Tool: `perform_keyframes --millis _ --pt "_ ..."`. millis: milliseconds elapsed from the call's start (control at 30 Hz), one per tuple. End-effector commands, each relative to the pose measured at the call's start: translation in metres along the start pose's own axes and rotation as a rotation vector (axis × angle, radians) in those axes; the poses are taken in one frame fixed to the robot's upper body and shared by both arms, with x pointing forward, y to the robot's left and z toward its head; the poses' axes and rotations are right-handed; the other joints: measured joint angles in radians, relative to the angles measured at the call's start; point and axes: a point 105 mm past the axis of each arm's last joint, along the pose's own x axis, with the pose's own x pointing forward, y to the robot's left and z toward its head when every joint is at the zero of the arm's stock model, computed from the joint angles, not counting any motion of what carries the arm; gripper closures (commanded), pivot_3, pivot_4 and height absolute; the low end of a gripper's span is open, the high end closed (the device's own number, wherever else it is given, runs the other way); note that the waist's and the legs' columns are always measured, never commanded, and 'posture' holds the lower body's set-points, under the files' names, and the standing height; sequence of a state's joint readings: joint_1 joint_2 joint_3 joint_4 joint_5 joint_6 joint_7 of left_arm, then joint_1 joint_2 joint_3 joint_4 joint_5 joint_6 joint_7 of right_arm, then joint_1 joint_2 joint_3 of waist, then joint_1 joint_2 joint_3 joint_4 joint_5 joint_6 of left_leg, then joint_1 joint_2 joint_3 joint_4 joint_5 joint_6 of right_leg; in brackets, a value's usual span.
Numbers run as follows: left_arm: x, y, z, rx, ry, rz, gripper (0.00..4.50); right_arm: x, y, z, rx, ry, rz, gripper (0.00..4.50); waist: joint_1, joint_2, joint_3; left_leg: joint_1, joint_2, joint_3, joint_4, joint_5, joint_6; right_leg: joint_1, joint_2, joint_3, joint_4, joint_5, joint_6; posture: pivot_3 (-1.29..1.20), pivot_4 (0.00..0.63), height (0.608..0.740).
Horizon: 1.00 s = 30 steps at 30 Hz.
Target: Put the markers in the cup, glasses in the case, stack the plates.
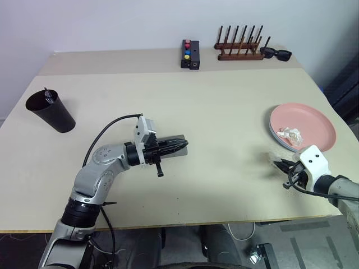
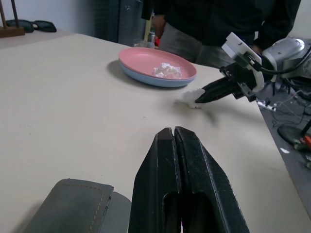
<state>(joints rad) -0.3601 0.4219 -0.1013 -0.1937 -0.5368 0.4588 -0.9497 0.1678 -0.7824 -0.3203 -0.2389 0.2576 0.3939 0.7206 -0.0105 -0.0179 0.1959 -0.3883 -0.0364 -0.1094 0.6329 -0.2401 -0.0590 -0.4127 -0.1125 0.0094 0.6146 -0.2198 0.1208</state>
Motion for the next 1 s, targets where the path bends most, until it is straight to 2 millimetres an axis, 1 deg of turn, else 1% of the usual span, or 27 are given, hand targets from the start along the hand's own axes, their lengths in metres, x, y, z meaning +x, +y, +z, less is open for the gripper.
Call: perform_keyframes --millis 33,67,100,167,233,300,367,433,567,667,833,867,933,1000 --pt "0.009 -0.008 0.022 0.046 -0.044 -0.031 4.5 -0.004 0.002 0.04 -0.043 -0.174 0.011 4.48 -0.001 0.0 0.0 0.0 0.0 0.0 0.0 0.0 0.0 0.0 0.0 0.0 0.0 0.0 0.0 0.0 0.15 0.734" --pt "0.01 -0.009 0.024 0.046 -0.045 -0.031 4.5 -0.004 0.0 0.047 -0.042 -0.206 0.002 4.48 -0.001 0.0 0.0 0.0 0.0 0.0 0.0 0.0 0.0 0.0 0.0 0.0 0.0 0.0 0.0 0.0 0.15 0.734" --pt "0.011 -0.01 0.025 0.045 -0.046 -0.031 4.5 -0.003 -0.007 0.057 -0.039 -0.247 -0.037 4.48 -0.002 0.0 0.0 0.0 0.0 0.0 0.0 0.0 0.0 0.0 0.0 0.0 0.0 0.0 0.0 0.0 0.15 0.734" --pt "0.012 -0.011 0.026 0.044 -0.046 -0.028 4.5 0.0 -0.027 0.066 -0.064 -0.266 -0.138 4.48 -0.004 0.0 0.0 0.0 0.0 0.0 0.0 0.0 0.0 0.0 0.0 0.0 0.0 0.0 0.0 0.0 0.15 0.734" --pt "0.012 -0.011 0.027 0.043 -0.046 -0.025 4.5 0.003 -0.041 0.066 -0.089 -0.248 -0.209 4.48 -0.001 0.0 0.0 0.0 0.0 0.0 0.0 0.0 0.0 0.0 0.0 0.0 0.0 0.0 0.0 0.0 0.15 0.734" --pt "0.01 -0.01 0.026 0.041 -0.046 -0.013 4.5 0.007 -0.067 0.058 -0.075 -0.195 -0.341 4.48 0.001 0.0 0.0 0.0 0.0 0.0 0.0 0.0 0.0 0.0 0.0 -0.001 0.0 0.0 0.0 0.0 0.15 0.734" --pt "0.009 -0.009 0.026 0.04 -0.047 -0.004 4.5 0.011 -0.082 0.051 -0.052 -0.165 -0.414 4.48 0.002 0.0 0.0 -0.001 -0.001 0.0 0.0 0.0 0.0 0.0 0.0 0.0 -0.001 0.0 0.0 0.0 0.15 0.734" --pt "0.008 -0.009 0.026 0.039 -0.048 0.004 4.5 0.017 -0.086 0.047 -0.044 -0.151 -0.426 4.48 0.001 0.0 0.0 -0.001 -0.001 0.0 0.0 0.0 0.0 0.0 0.0 0.0 -0.001 0.0 0.0 0.0 0.15 0.734" --pt "0.005 -0.009 0.026 0.042 -0.05 0.023 4.5 0.028 -0.087 0.04 -0.022 -0.129 -0.396 4.48 -0.006 0.0 0.0 -0.001 -0.001 0.0 -0.001 0.0 0.0 0.0 0.0 0.0 -0.001 0.0 0.0 0.0 0.15 0.734" --pt "0.003 -0.007 0.025 0.044 -0.049 0.036 4.5 0.028 -0.092 0.041 -0.006 -0.143 -0.398 3.64 -0.005 0.0 0.0 0.0 -0.001 0.0 -0.001 0.0 0.0 0.0 0.0 0.0 -0.001 0.0 0.0 0.0 0.15 0.734" --pt "0.0 -0.007 0.024 0.052 -0.052 0.06 4.5 0.024 -0.103 0.044 -0.055 -0.157 -0.463 1.1 -0.003 0.0 0.0 0.0 -0.001 0.0 0.0 0.0 0.0 0.0 0.0 0.0 -0.001 0.0 0.0 0.0 0.15 0.734" --pt "-0.002 -0.005 0.026 0.064 -0.056 0.077 4.5 0.022 -0.105 0.048 -0.059 -0.179 -0.468 0.66 -0.003 0.0 0.0 0.0 -0.001 0.0 0.0 0.0 0.0 0.0 0.0 0.0 -0.001 0.0 0.0 0.0 0.15 0.734" --pt "-0.008 0.0 0.027 0.083 -0.067 0.118 4.5 0.021 -0.106 0.059 -0.06 -0.24 -0.456 0.66 -0.003 0.0 0.0 0.0 -0.001 0.0 0.0 0.0 0.0 0.0 0.0 0.0 -0.001 0.0 0.0 0.0 0.15 0.734" --pt "-0.021 0.009 0.028 0.092 -0.069 0.176 4.5 0.022 -0.098 0.072 -0.059 -0.308 -0.396 0.66 -0.008 0.0 0.0 0.0 -0.001 0.0 0.0 0.0 0.0 0.0 0.0 0.0 -0.001 0.0 0.0 0.0 0.15 0.734"
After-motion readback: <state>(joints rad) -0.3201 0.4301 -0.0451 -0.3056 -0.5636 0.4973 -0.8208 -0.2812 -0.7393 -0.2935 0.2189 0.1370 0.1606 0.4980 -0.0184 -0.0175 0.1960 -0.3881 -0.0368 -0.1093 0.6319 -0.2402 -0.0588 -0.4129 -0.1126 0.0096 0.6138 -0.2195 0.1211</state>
